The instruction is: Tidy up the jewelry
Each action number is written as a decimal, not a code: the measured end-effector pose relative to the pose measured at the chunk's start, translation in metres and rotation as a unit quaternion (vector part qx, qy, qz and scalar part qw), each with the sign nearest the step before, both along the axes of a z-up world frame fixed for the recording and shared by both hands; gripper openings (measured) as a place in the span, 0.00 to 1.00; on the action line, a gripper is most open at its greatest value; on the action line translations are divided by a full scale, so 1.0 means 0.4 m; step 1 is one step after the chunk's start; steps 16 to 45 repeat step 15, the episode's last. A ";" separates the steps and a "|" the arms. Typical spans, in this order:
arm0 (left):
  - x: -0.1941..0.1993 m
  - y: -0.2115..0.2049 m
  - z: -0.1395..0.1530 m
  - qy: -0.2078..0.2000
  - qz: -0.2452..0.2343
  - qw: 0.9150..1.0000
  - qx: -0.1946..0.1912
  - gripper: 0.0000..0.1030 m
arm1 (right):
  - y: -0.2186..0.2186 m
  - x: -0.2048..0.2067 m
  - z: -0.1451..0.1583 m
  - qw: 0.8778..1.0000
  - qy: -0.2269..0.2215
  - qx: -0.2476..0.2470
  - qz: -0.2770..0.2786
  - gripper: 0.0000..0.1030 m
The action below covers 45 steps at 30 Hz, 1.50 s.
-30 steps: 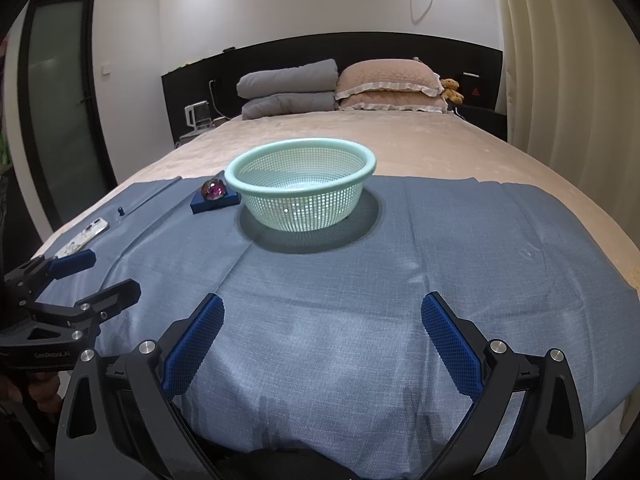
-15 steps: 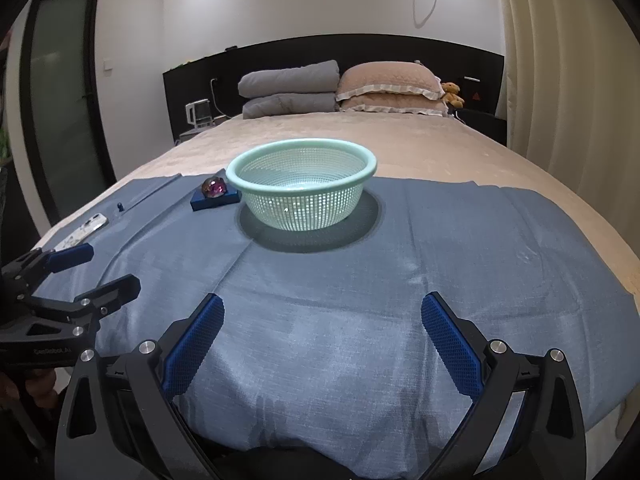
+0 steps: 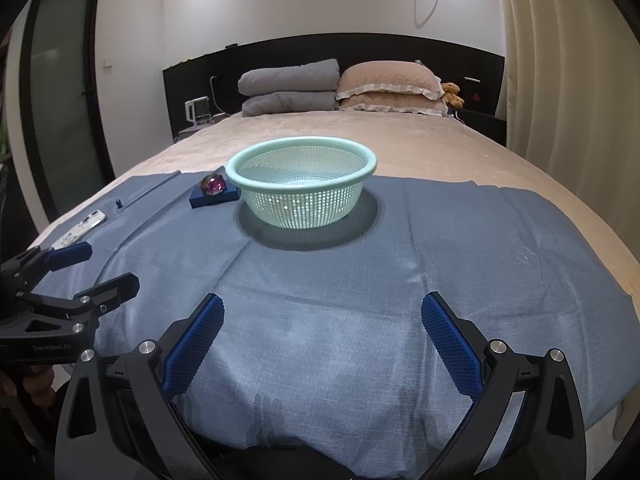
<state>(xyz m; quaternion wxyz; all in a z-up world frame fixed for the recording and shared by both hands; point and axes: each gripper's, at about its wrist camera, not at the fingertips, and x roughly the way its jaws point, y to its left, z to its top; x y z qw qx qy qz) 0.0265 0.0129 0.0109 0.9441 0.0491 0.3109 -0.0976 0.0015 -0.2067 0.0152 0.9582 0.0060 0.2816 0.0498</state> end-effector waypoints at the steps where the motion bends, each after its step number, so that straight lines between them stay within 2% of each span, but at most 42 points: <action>1: 0.001 0.000 -0.001 0.000 0.000 1.000 0.001 0.94 | -0.001 0.000 -0.001 1.000 0.001 0.001 -0.001 0.92; 12: 0.012 0.007 -0.010 0.016 0.009 1.000 -0.004 0.94 | -0.010 0.006 -0.006 1.000 0.007 0.008 -0.001 0.92; 45: 0.011 0.014 -0.010 0.016 0.017 1.000 -0.008 0.94 | -0.011 0.008 -0.007 1.000 0.008 0.011 -0.001 0.92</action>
